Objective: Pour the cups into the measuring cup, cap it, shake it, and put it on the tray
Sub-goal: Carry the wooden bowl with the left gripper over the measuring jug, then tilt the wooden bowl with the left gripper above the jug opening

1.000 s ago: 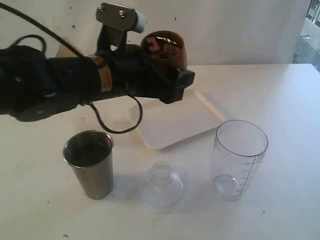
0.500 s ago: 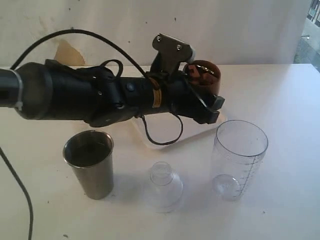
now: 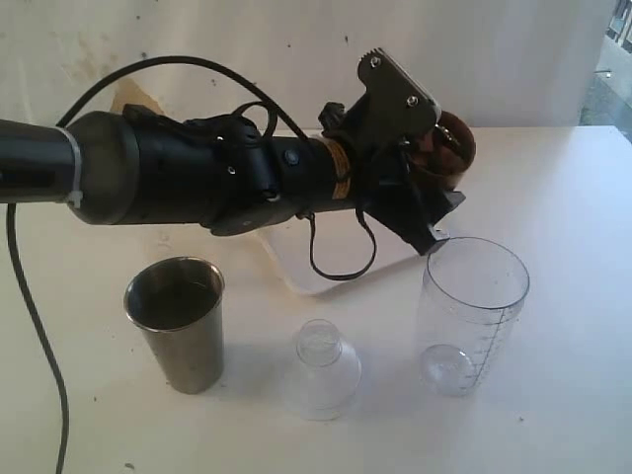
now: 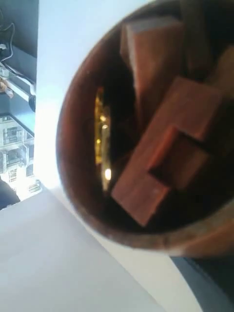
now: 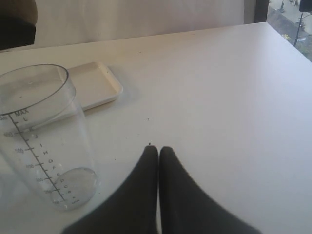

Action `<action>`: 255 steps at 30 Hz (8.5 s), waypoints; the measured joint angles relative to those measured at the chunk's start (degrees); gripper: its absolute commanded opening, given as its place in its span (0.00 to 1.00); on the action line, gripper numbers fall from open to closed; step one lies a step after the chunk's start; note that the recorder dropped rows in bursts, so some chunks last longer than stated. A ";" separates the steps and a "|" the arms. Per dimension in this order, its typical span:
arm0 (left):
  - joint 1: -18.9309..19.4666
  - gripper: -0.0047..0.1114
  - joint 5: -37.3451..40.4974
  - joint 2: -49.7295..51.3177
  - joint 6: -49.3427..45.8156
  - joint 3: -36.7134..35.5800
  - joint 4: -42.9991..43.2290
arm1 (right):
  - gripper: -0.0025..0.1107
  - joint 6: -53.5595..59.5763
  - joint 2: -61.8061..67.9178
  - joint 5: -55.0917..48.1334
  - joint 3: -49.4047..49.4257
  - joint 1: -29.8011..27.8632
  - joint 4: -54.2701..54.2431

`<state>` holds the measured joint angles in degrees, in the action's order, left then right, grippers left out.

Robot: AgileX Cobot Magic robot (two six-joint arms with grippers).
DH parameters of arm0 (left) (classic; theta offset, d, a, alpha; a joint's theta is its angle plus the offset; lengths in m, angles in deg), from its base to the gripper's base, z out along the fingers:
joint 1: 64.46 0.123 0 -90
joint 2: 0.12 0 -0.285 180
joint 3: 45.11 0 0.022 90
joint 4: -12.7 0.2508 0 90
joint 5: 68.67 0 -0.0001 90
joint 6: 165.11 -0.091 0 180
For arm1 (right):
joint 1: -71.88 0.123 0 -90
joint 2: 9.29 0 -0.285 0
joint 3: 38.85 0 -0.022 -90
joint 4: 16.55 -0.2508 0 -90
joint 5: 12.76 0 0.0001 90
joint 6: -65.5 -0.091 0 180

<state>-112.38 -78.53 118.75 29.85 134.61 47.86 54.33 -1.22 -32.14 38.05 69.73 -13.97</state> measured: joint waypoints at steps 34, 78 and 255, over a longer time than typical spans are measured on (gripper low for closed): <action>0.00 0.04 1.58 0.02 -10.53 0.00 12.07 | 0.02 0.00 0.00 0.00 0.00 0.00 0.00; -3.97 0.04 8.51 -0.08 -25.00 3.33 14.18 | 0.02 -0.11 0.00 0.00 0.00 0.00 0.00; -8.46 0.04 16.37 -2.75 -54.33 3.46 21.15 | 0.02 -0.21 0.00 0.00 0.00 0.00 0.00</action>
<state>-120.84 -62.15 116.00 -24.48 138.07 69.01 54.11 -1.22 -32.14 38.05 69.73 -13.97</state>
